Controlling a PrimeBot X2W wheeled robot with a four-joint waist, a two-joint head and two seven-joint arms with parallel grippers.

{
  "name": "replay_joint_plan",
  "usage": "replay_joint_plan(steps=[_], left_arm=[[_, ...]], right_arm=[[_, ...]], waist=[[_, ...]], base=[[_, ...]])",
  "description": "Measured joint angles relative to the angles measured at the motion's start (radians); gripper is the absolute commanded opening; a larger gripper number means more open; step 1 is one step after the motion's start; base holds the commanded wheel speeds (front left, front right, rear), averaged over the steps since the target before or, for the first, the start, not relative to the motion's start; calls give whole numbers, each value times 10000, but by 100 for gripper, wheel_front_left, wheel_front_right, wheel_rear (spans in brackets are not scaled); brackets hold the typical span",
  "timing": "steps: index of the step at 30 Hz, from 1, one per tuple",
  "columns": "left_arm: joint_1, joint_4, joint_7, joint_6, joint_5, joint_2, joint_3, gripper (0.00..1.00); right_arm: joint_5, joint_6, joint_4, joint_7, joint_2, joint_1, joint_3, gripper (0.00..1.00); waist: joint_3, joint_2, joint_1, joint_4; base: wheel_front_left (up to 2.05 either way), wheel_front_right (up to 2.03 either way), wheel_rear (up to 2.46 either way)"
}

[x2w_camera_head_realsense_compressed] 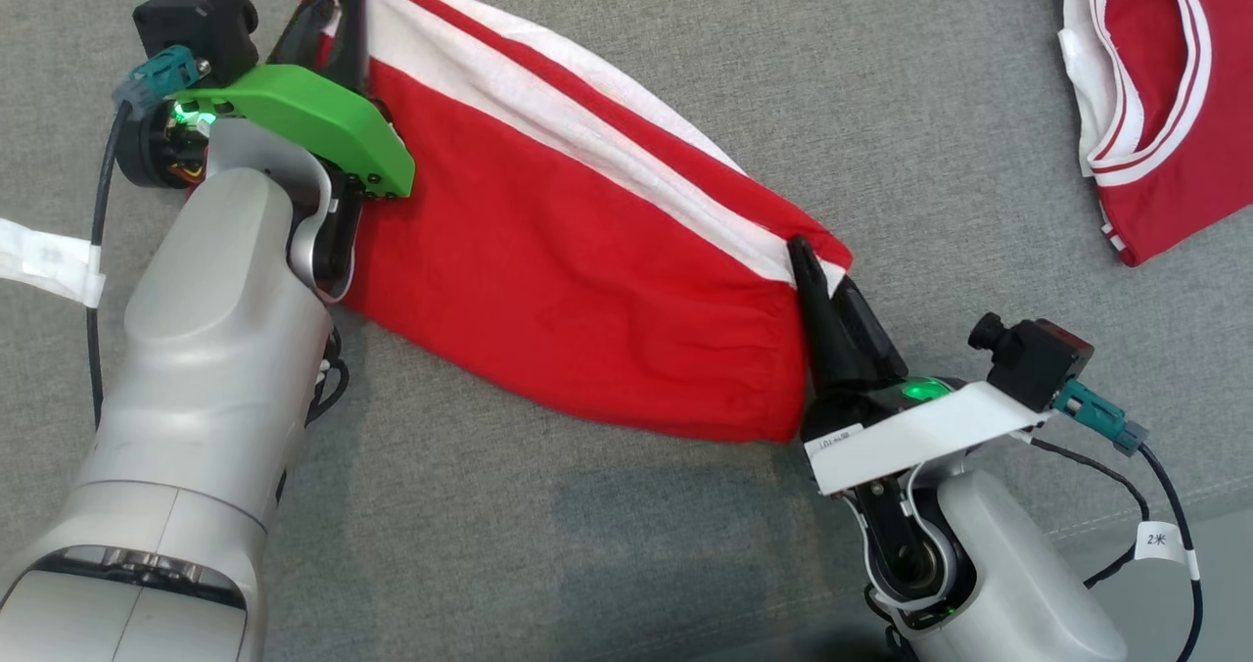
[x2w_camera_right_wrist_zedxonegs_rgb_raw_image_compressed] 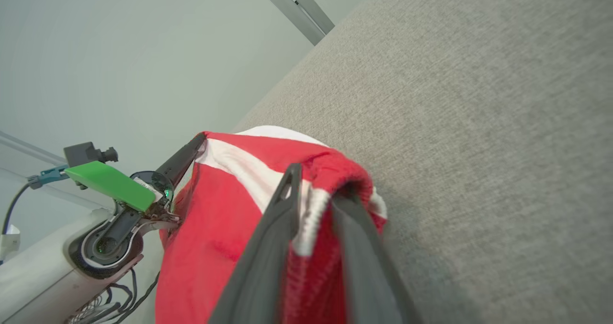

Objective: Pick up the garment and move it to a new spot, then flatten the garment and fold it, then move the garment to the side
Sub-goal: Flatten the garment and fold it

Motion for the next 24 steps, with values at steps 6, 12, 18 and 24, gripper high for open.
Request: replay_joint_plan(steps=[6, 12, 18, 24], left_arm=[[-44, 35, -2, 0, -171, -67, -403, 100], [96, -75, -2, -2, -345, 13, -598, 100], [1081, -865, -15, -2, -341, 165, -510, 100], [2460, -1624, -13, -2, -249, 173, -391, 100]], right_arm=[[-376, 0, 0, 2, -10, 151, -81, 100], [-978, 0, -207, 2, -13, 520, -506, 100], [-1875, -2, -422, 2, -25, 1130, -1147, 100], [-2391, -2, -606, 2, -21, 1665, -1549, 100]], waist=[[-189, 0, 0, -53], [-429, 0, 0, -56], [-717, 0, 0, 22], [-1087, 1, 0, 97]], base=[[0, 0, 0], [0, 0, 0], [0, 0, 0], [0, 0, 0]])
